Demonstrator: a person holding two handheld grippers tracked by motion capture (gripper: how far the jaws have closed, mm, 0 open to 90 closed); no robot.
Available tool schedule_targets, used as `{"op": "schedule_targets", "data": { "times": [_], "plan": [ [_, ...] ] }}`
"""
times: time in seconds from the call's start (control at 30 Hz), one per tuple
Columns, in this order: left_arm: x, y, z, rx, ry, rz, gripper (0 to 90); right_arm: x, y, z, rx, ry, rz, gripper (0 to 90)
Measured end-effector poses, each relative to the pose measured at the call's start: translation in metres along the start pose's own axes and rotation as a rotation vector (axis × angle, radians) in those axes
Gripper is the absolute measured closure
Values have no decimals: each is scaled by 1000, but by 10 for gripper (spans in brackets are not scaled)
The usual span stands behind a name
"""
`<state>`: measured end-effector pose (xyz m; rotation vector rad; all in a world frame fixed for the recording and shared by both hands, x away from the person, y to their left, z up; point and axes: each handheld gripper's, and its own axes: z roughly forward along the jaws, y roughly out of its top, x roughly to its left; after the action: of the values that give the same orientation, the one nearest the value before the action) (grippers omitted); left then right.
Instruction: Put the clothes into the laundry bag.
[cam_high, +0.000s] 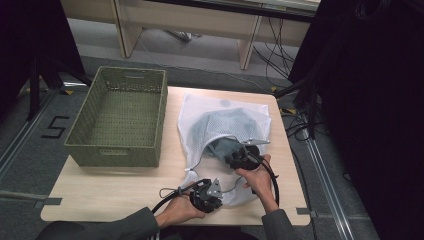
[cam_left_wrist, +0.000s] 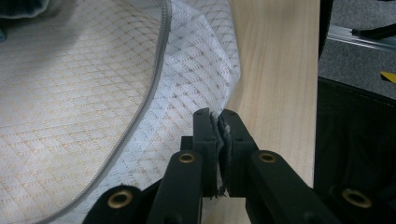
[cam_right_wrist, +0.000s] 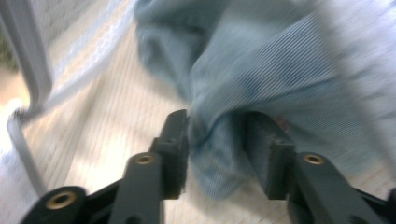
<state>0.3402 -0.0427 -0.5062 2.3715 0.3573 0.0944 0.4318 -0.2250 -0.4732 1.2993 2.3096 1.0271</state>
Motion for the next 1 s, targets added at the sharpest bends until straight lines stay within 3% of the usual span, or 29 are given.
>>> {"op": "schedule_targets", "data": {
  "times": [0.03, 0.1, 0.17, 0.2, 0.33, 0.37, 0.43, 0.47, 0.5, 0.53, 0.6, 0.63, 0.67, 0.73, 0.77, 0.83, 0.87, 0.97, 1.0],
  "plan": [
    [0, 0, 0, 2, 0, -1, 852, 5, -1, 2, 28, 0, 53, 689],
    [0, 0, 0, 0, 2, 4, 853, 3, -5, 11, 54, -37, -19, 785],
    [0, 0, 0, 1, 1, 6, 854, 1, -4, 17, 74, -73, -42, 829],
    [0, 0, 0, 1, 1, 7, 855, 2, -2, 19, 73, -90, 7, 831],
    [0, 0, 0, 0, 1, 7, 857, -9, 1, 27, 19, -151, 11, 828],
    [0, 0, 0, 0, 2, 7, 856, -9, 2, 26, 24, -143, 44, 820],
    [0, 0, 0, 0, 1, 5, 856, -11, 0, 24, 11, -149, 14, 783],
    [0, 0, 0, -1, -7, -4, 855, -9, 1, 20, 17, -127, 51, 747],
    [1, 0, 0, -6, -11, -9, 837, -10, 2, 18, 16, -99, 42, 678],
    [2, 0, 0, -7, -20, -3, 818, -7, 3, 15, 15, -75, 74, 637],
    [2, 0, -2, -2, -22, -10, 733, -7, 2, 7, 2, -53, 39, 556],
    [3, 0, -6, -6, -15, -2, 706, -7, 3, 2, 0, -20, 21, 520],
    [4, -1, -8, -14, -14, -24, 659, -3, 5, -7, 9, 13, 62, 489],
    [7, 0, -19, -45, -11, -46, 567, -3, 7, -18, -36, 18, 40, 442],
    [9, 1, -26, -58, -16, -62, 543, -2, 9, -25, -59, 15, 58, 426],
    [11, 1, -37, -70, -6, -81, 466, -2, 13, -38, -127, 39, 52, 392],
    [13, 0, -43, -75, -4, -90, 441, -2, 14, -43, -131, 53, 47, 385],
    [18, -4, -60, -88, 15, -97, 399, -3, 20, -57, -171, 35, 36, 356],
    [18, -6, -65, -99, 21, -131, 389, -3, 21, -60, -194, 29, 46, 346]
  ]
}}
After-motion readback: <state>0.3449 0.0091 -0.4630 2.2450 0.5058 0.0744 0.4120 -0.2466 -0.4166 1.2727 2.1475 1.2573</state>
